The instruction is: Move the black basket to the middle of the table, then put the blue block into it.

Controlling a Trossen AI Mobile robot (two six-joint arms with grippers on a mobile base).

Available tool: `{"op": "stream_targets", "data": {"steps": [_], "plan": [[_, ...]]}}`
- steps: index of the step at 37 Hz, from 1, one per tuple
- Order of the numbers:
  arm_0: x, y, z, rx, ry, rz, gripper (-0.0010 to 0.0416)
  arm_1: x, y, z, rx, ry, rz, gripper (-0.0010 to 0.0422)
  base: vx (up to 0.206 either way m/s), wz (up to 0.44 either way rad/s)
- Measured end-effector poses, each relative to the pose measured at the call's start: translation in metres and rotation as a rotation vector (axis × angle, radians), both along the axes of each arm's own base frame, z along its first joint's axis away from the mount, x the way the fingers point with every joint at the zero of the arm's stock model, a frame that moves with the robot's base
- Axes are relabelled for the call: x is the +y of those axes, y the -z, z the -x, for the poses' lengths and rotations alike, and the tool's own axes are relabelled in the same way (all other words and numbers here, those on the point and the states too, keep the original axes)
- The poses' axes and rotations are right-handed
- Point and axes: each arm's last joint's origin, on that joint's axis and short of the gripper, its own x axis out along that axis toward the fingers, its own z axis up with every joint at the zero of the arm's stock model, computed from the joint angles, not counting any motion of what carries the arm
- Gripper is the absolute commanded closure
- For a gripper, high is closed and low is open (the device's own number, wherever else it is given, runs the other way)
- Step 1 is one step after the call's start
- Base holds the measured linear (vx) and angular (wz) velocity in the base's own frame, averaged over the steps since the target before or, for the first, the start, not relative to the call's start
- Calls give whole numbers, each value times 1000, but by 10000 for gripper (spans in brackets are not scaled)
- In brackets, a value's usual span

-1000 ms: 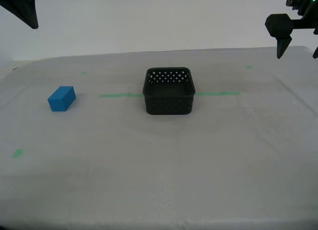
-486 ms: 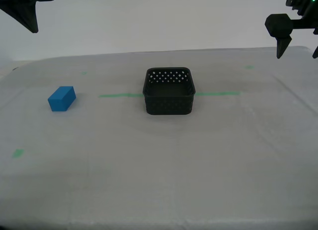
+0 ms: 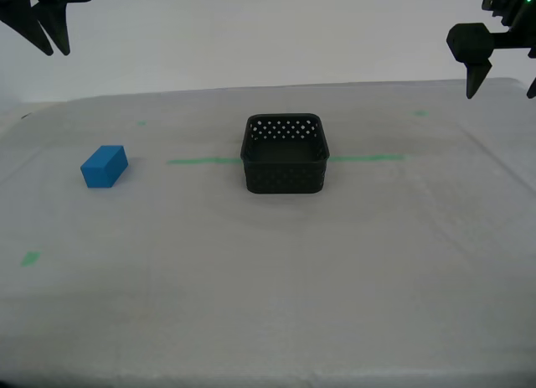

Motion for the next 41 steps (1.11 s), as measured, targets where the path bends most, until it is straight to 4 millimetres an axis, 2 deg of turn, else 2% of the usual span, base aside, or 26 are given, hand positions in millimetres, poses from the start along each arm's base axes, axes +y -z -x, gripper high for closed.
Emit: {"op": "stream_targets", "data": {"steps": [19, 23, 28, 35, 41], "plan": [[0, 0, 0, 0, 1, 0, 7, 1, 0, 0, 0, -5, -9, 4, 0, 0], [0, 0, 0, 0, -1, 0, 7, 1, 0, 0, 0, -6, -9, 26, 0, 0], [0, 0, 0, 0, 0, 0, 7, 2, 0, 0, 0, -20, -5, 6, 0, 0], [0, 0, 0, 0, 0, 0, 7, 2, 1, 0, -1, 19, 11, 16, 0, 0], [0, 0, 0, 0, 1, 0, 7, 1, 16, 1, 16, 22, 14, 14, 0, 0]]}}
